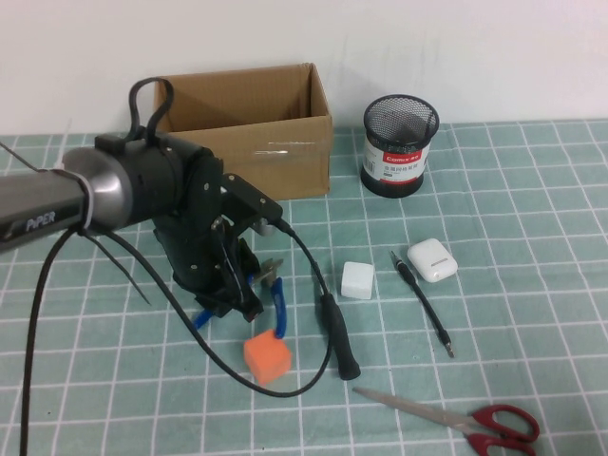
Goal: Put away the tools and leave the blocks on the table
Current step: Pick up the pliers from the table, then place the Pliers into the box
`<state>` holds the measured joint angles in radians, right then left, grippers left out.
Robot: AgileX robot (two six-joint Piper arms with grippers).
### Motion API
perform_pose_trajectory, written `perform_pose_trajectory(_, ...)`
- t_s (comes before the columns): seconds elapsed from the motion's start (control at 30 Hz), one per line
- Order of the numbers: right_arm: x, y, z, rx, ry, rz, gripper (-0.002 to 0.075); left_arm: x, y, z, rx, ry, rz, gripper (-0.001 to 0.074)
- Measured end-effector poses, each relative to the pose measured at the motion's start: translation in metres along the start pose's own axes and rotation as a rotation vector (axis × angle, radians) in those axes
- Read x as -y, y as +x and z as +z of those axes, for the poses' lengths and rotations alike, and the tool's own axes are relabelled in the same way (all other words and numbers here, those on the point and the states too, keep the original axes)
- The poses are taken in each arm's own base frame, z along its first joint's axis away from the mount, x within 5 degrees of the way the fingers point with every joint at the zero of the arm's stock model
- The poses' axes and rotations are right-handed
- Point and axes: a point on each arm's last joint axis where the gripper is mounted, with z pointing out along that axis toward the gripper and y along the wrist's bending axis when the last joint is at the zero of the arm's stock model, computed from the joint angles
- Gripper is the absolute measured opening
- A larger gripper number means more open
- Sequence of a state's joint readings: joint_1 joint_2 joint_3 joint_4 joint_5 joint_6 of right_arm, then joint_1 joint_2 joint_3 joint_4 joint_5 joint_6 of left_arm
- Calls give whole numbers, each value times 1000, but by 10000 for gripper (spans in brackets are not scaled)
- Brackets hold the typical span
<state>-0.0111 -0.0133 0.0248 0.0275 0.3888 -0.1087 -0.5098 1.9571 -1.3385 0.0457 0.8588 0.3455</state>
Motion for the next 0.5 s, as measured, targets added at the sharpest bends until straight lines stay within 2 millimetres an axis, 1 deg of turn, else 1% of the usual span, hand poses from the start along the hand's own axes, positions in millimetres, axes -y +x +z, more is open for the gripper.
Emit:
perform_pose_trajectory(0.03,0,0,0,0,0,0,-11,1,0,0,-3,0,4,83)
perform_pose_trajectory(0.07,0,0,0,0,0,0,-11,1,0,0,-5,-1,7,74)
perform_pose_trajectory(0.17,0,0,0,0,0,0,-11,3,-1,-1,-9,-5,19,73)
perform_pose_trajectory(0.27,0,0,0,0,0,0,-11,6,1,-8,-16,-7,28,73)
perform_pose_trajectory(0.33,0,0,0,0,0,0,-11,7,5,-22,-17,-12,31,73)
perform_pose_trajectory(0.5,0,0,0,0,0,0,-11,2,15,-87,86,-117,60,73)
